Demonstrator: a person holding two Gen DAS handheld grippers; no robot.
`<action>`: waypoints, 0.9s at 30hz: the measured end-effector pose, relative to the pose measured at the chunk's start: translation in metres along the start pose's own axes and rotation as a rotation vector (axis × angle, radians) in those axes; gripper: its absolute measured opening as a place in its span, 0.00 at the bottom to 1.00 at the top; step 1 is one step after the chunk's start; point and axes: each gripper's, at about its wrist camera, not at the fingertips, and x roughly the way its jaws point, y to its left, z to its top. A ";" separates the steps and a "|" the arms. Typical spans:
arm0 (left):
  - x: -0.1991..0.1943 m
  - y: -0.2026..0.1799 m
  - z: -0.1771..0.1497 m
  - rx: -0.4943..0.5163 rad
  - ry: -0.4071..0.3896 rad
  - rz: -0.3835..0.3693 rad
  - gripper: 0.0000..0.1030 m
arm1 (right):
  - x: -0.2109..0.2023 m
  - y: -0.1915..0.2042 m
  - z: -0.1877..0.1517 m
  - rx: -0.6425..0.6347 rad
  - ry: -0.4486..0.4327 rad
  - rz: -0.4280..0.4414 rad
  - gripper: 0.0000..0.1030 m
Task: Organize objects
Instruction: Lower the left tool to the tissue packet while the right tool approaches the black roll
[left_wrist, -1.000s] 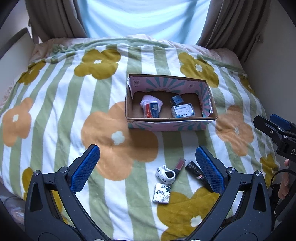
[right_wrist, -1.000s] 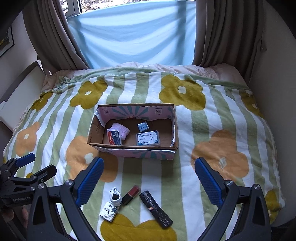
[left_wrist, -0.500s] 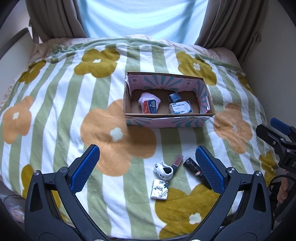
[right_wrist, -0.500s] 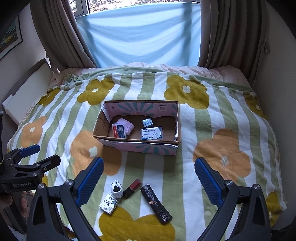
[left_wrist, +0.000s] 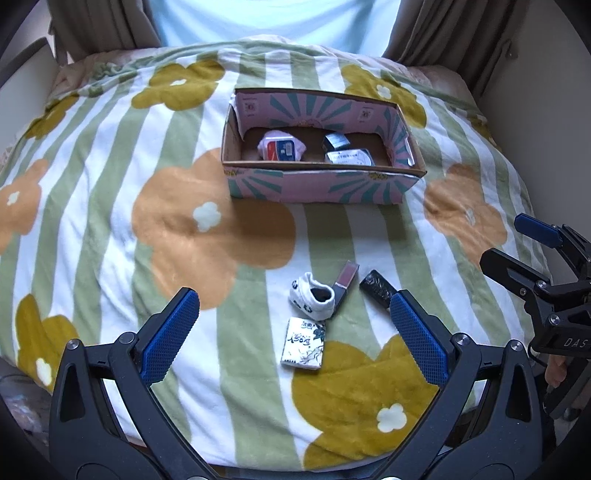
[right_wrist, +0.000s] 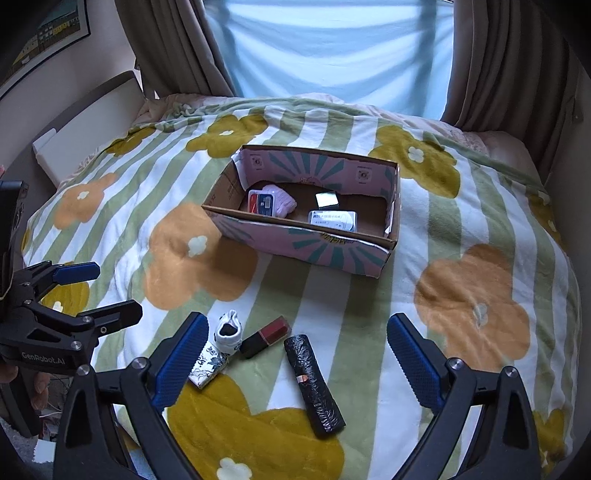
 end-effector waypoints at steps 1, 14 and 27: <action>0.008 -0.001 -0.006 0.002 0.007 0.001 0.99 | 0.006 0.000 -0.005 -0.008 0.006 0.005 0.92; 0.109 -0.007 -0.050 0.003 0.100 -0.011 0.90 | 0.100 -0.016 -0.073 -0.091 0.110 0.042 0.76; 0.163 -0.008 -0.065 0.011 0.168 0.006 0.85 | 0.152 -0.022 -0.081 -0.101 0.187 0.106 0.63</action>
